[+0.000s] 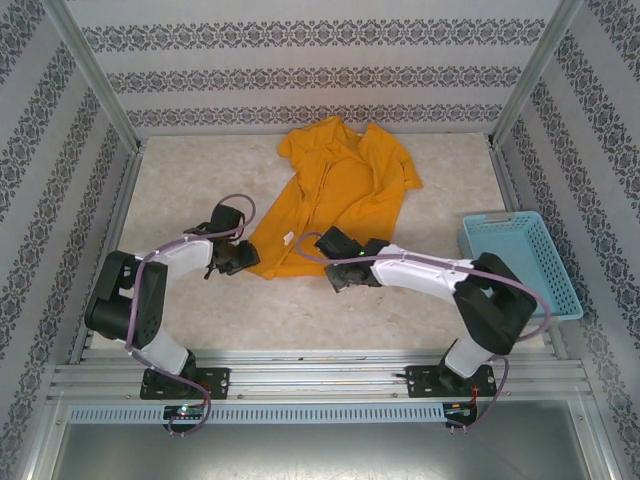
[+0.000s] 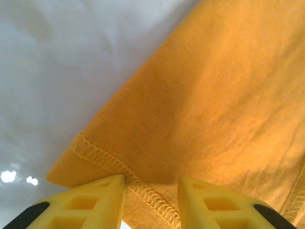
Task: Fold the inside-out t-shirt
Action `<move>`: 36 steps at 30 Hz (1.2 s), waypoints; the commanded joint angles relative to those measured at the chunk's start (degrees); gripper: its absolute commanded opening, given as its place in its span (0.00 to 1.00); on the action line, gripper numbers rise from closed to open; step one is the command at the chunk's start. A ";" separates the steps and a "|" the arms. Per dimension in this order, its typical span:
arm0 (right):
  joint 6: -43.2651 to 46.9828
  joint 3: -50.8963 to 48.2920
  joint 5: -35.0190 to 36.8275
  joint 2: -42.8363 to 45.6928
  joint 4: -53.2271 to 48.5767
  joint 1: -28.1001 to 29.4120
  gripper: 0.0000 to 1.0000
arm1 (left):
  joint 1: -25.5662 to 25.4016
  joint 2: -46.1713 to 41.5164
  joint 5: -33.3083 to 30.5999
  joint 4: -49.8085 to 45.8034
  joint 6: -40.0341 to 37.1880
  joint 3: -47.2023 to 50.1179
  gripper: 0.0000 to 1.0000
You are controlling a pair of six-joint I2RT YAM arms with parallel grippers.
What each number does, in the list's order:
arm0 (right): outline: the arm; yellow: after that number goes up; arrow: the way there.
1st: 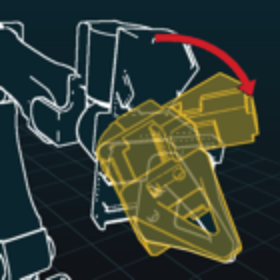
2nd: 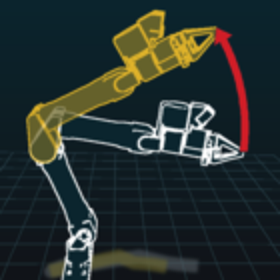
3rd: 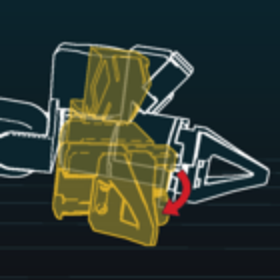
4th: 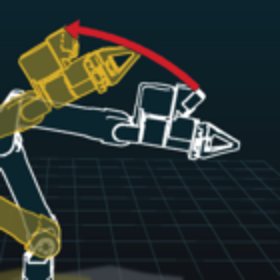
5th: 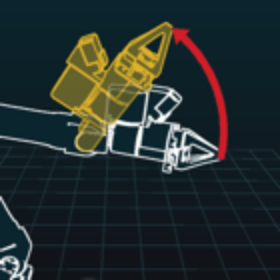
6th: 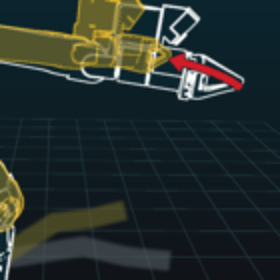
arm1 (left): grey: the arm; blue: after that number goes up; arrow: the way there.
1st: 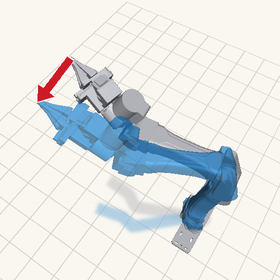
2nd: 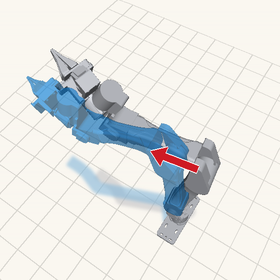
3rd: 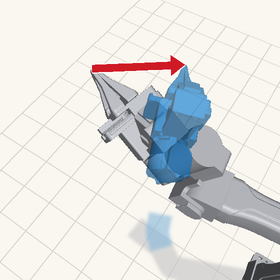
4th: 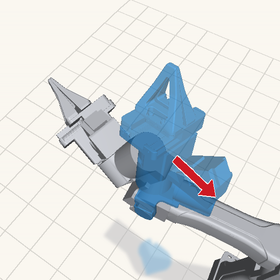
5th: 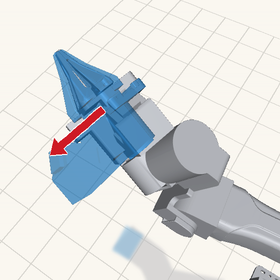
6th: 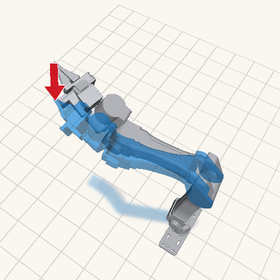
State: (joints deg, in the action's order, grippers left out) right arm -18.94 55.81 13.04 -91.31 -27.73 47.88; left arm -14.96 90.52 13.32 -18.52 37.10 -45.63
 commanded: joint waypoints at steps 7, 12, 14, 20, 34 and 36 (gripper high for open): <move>-8.53 -7.22 1.20 16.15 -4.72 -9.05 0.00 | -12.22 -14.30 -4.51 -2.24 0.83 3.12 0.37; -8.09 -7.58 -9.59 22.84 -0.38 -14.48 0.00 | -19.71 -17.26 -4.52 5.77 -10.60 -0.92 0.55; -8.48 -6.24 -12.24 23.57 0.70 -14.52 0.00 | -22.73 -17.65 -3.69 11.82 -14.13 -0.92 0.67; -11.07 -3.33 -16.76 24.55 4.51 -15.09 0.00 | -29.77 -12.34 -3.69 24.15 -19.28 -3.35 0.89; -15.40 -4.11 -22.60 27.58 7.76 -20.81 0.00 | -33.18 6.45 -15.41 22.14 -16.97 -14.75 0.88; -15.61 -4.31 -22.80 28.01 7.78 -21.48 0.00 | -32.20 8.27 -17.09 19.93 -15.88 -16.93 0.70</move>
State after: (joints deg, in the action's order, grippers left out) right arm -32.88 52.12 -7.44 -64.86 -22.09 27.40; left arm -48.31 96.99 1.06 3.66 20.08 -58.63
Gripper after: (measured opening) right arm 0.060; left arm 0.788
